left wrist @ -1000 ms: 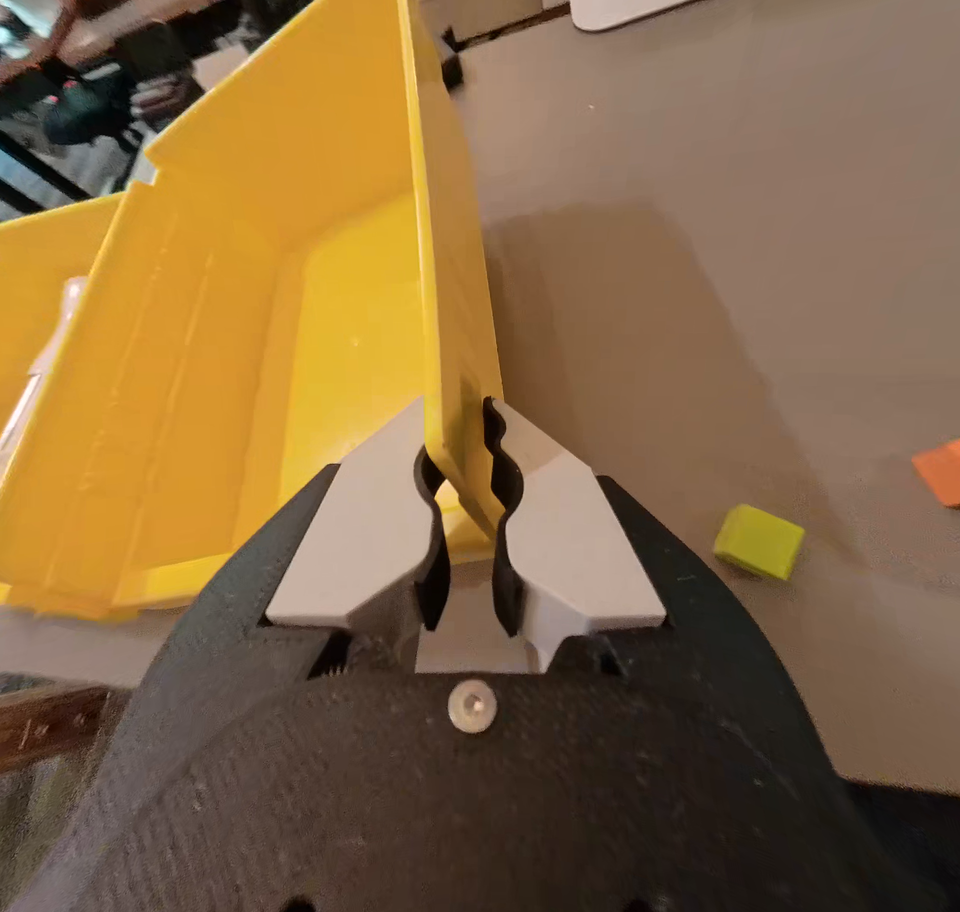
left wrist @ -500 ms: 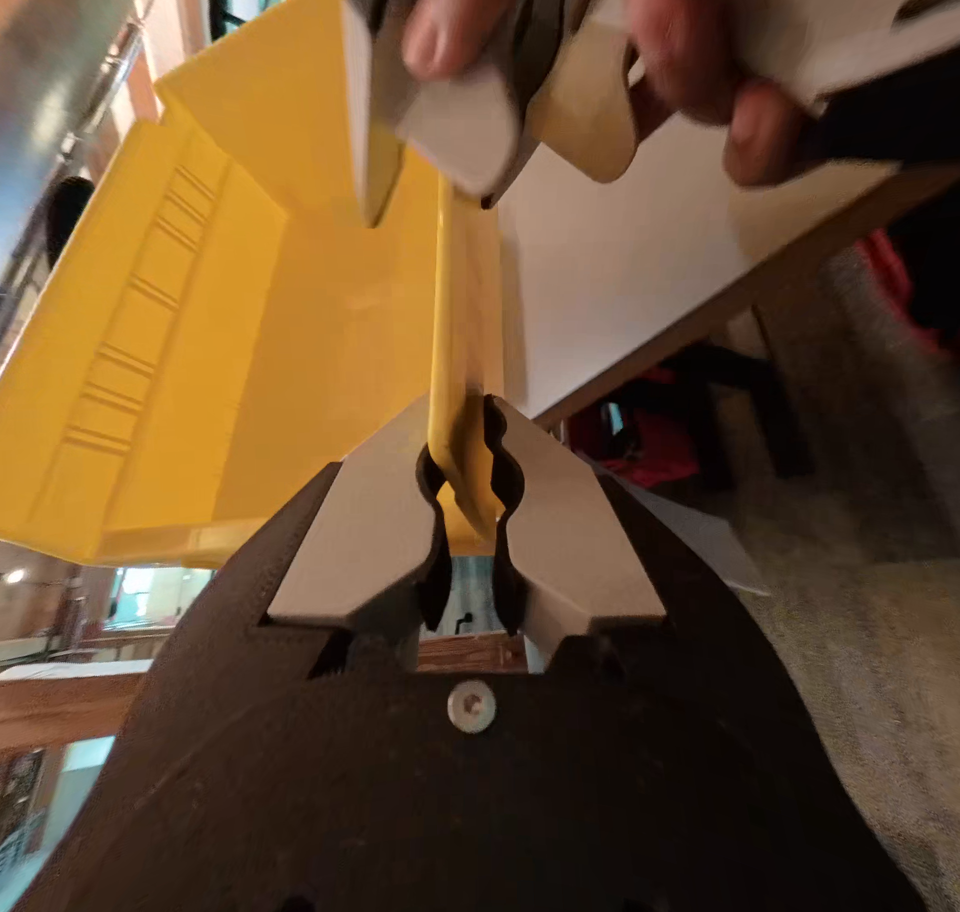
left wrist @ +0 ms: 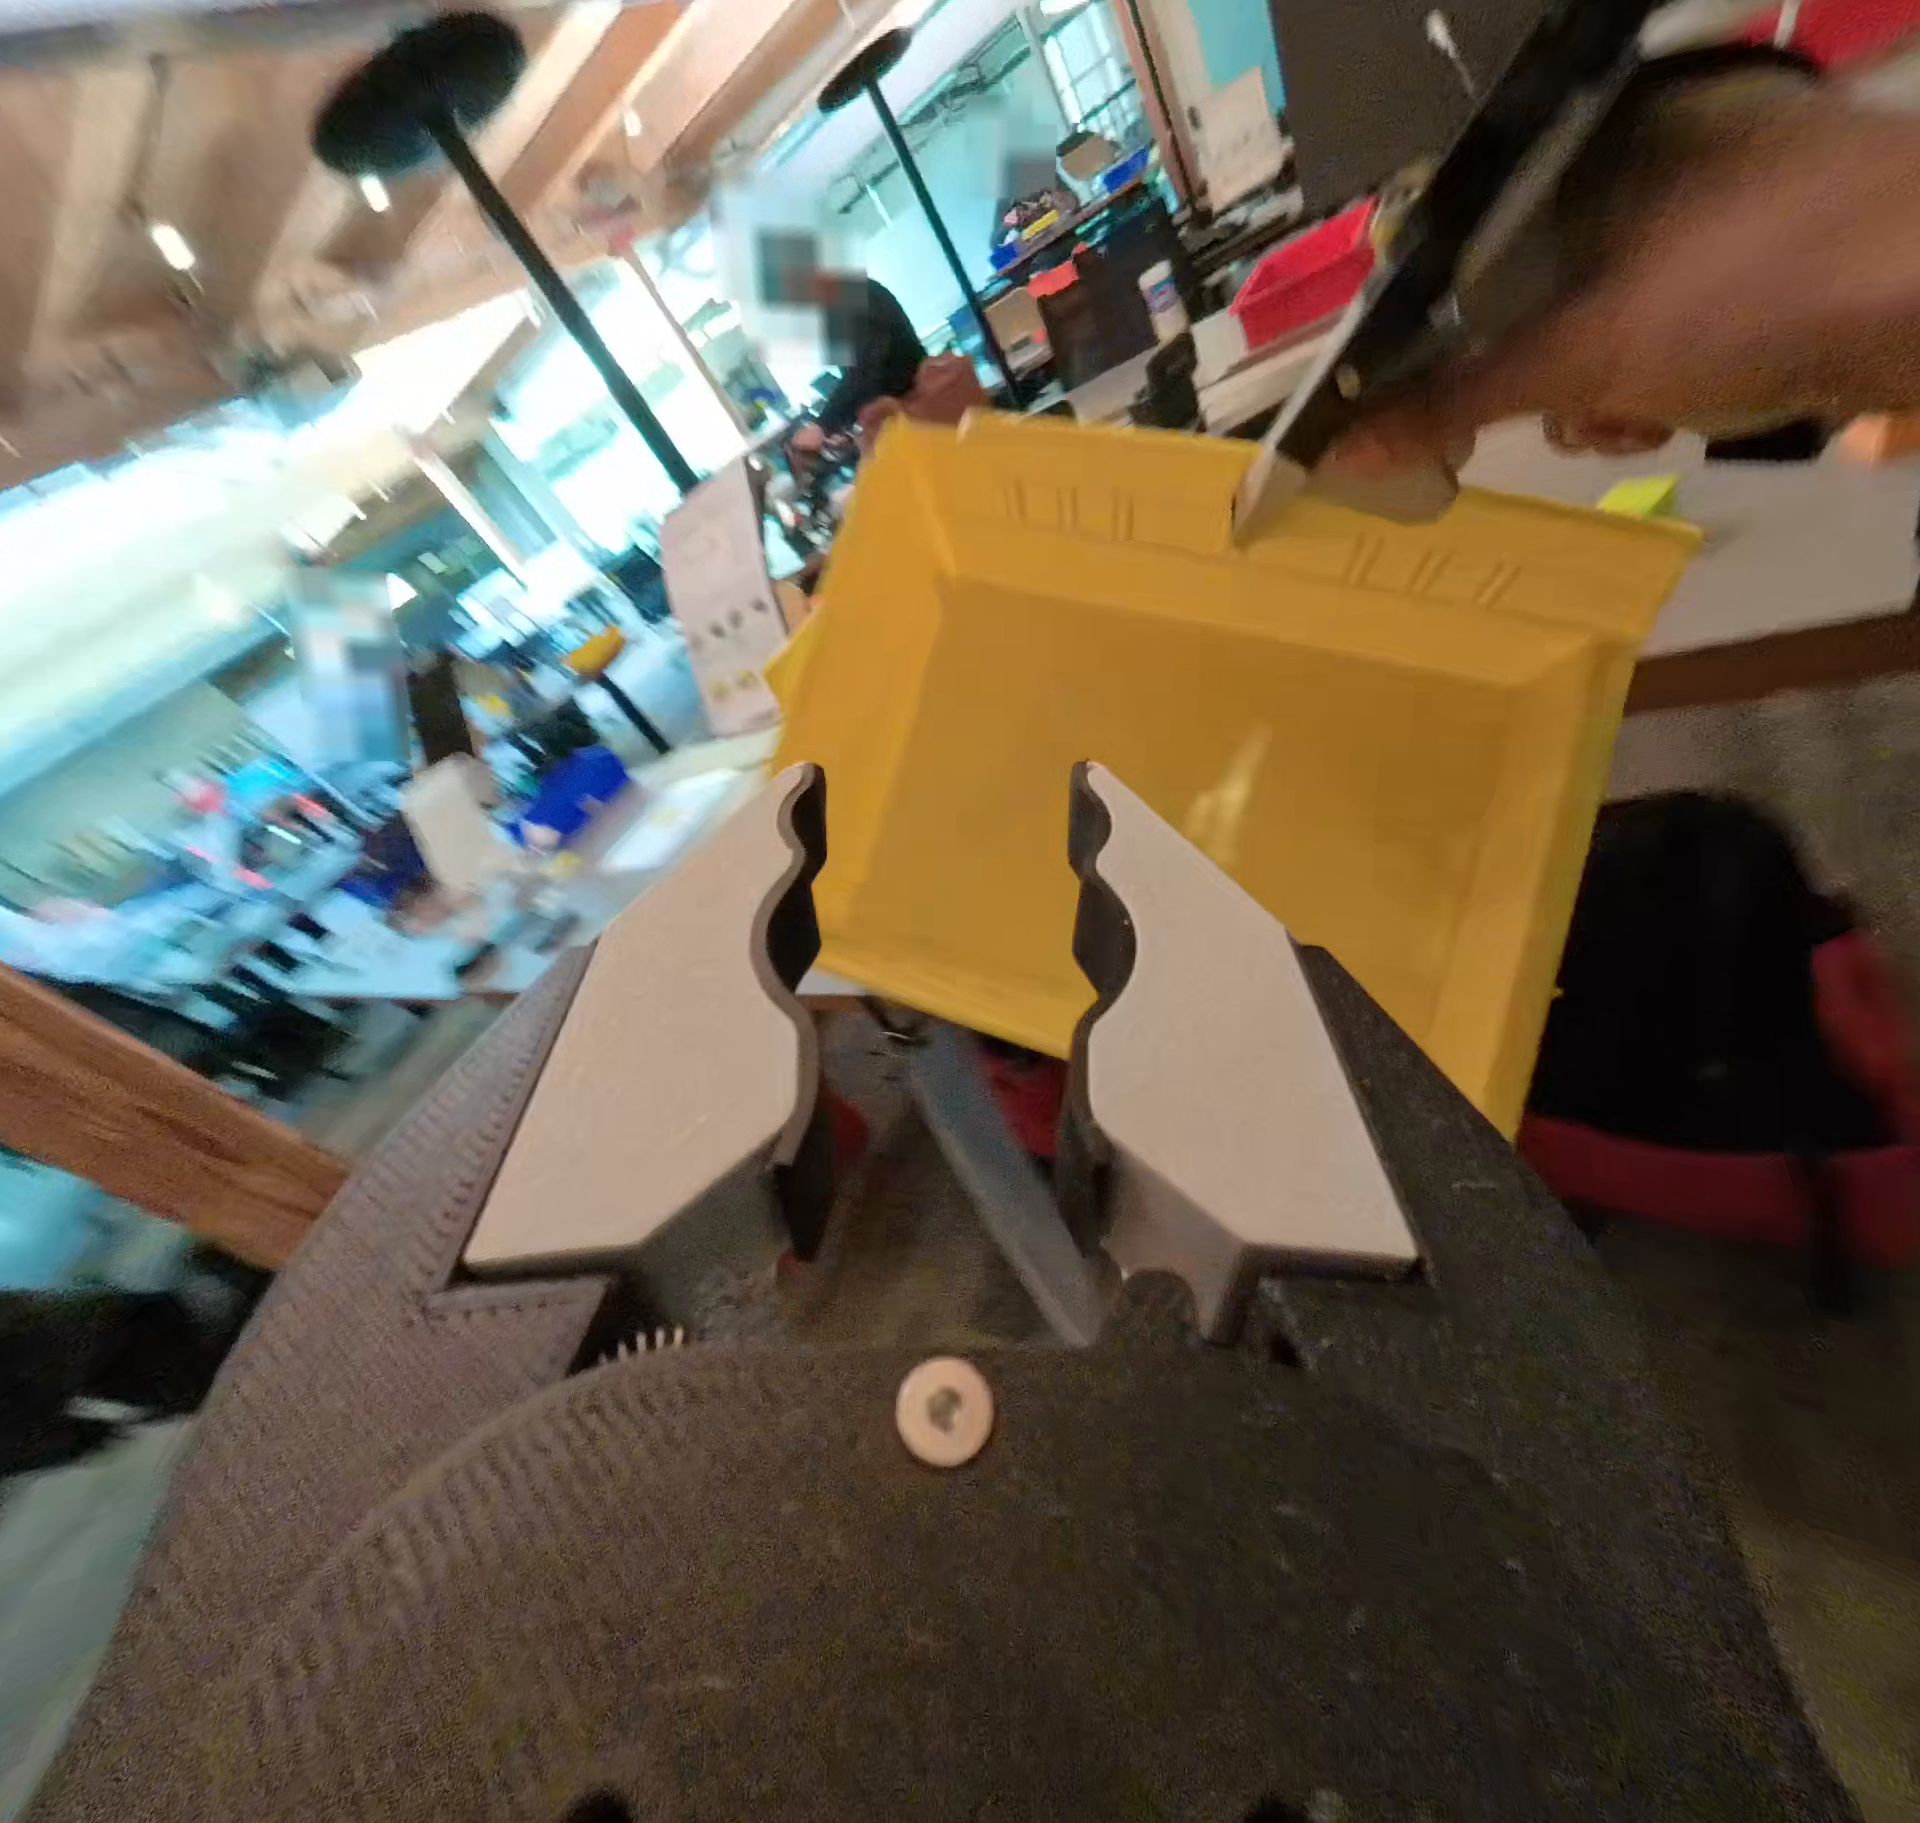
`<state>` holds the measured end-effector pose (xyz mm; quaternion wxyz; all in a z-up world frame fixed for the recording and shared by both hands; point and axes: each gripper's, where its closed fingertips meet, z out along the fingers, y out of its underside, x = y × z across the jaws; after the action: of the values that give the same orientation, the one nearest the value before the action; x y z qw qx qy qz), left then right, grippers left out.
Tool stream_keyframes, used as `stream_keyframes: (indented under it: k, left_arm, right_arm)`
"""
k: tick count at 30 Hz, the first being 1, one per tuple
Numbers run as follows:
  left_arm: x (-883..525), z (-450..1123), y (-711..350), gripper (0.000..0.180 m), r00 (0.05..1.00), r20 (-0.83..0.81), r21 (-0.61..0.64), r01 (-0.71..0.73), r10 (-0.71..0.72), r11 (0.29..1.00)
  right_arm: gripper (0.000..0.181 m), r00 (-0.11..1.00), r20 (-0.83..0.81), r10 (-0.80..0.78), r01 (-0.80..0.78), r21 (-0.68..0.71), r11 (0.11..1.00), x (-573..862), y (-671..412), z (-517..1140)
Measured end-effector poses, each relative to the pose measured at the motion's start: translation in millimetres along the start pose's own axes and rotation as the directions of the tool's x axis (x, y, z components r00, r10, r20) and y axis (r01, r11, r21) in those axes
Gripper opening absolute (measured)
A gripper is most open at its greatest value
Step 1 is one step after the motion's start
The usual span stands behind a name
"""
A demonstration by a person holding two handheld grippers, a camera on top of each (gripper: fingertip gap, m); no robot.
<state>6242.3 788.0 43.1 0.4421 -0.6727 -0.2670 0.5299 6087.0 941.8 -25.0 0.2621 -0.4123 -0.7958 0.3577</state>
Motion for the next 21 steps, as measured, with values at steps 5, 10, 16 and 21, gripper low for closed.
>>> stream_keyframes:
  k: [5, 10, 16, 21]
  left_arm:
    - [25, 9, 61, 0.059, 0.956, -0.289, -0.169, -0.1, 0.048, 0.98]
    - [117, -7, 146, 0.079, 0.546, -0.724, -0.106, -0.692, 0.422, 0.714]
    - [185, -5, 157, 0.005, 0.206, -0.89, 0.028, -0.866, 0.407, 0.499]
    - [202, 18, 115, 0.002, 0.193, -0.872, 0.095, -0.835, 0.45, 0.542]
  right_arm:
    - [0.003, 0.94, 0.057, -0.336, 0.337, -0.285, 0.897, -21, 34, 22]
    - [0.003, 0.92, 0.302, -0.251, 0.357, -0.382, 0.852, -32, 70, 30]
    - [0.003, 0.886, 0.429, -0.174, 0.366, -0.421, 0.83, -10, 109, 26]
    - [0.032, 0.891, 0.448, -0.072, 0.214, -0.275, 0.937, 34, 103, -6]
